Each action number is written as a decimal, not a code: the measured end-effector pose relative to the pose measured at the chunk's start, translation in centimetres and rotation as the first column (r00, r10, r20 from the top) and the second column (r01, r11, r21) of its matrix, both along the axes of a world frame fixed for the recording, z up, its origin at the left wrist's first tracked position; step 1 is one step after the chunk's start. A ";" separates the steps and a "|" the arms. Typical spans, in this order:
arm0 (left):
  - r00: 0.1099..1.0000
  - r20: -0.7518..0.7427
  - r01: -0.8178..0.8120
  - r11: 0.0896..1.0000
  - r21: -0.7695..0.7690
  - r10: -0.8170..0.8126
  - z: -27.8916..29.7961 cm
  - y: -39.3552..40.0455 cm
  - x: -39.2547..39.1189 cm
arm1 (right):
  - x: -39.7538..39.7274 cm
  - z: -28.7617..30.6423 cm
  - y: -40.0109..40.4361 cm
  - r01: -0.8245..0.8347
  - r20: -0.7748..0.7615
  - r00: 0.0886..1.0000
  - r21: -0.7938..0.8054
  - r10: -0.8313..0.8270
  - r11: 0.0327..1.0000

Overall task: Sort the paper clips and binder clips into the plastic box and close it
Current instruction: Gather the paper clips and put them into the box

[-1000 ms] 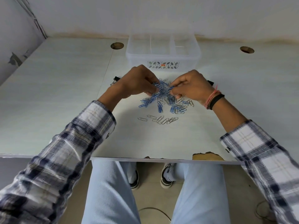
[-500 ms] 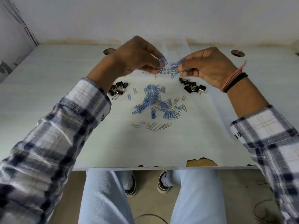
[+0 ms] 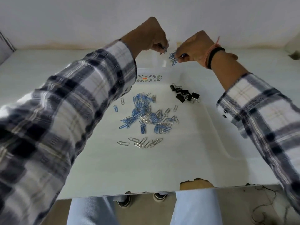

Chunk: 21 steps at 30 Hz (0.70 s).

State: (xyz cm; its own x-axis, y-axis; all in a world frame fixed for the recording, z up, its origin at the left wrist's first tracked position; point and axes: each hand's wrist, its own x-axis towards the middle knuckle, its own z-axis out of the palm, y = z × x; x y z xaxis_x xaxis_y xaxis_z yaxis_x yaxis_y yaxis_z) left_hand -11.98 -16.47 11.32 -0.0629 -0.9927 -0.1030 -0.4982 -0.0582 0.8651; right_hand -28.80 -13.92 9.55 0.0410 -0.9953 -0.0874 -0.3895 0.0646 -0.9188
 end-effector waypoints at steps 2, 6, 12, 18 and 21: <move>1.000 0.026 0.002 1.000 0.026 -0.003 -0.7 -1.0 -0.5 | 0.0 -0.3 -0.8 -0.008 -0.041 0.999 0.024 0.009 1.000; 0.997 0.082 0.007 0.996 0.084 -0.014 -1.2 -1.7 -1.0 | -0.1 0.1 -1.9 0.015 0.024 1.000 0.103 -0.017 0.995; 1.000 0.013 -0.030 0.992 0.121 0.028 -0.2 -1.1 -1.9 | -0.4 1.2 -1.5 0.038 0.105 0.993 0.126 -0.052 0.991; 1.000 0.003 0.002 1.000 0.030 -0.002 1.4 2.9 -0.3 | -0.6 1.8 2.0 -0.017 0.080 0.997 -0.015 0.019 1.000; 0.997 0.051 0.063 0.998 0.019 -0.064 1.5 6.5 1.4 | -0.6 1.5 5.4 -0.188 -0.095 0.978 0.013 0.188 0.982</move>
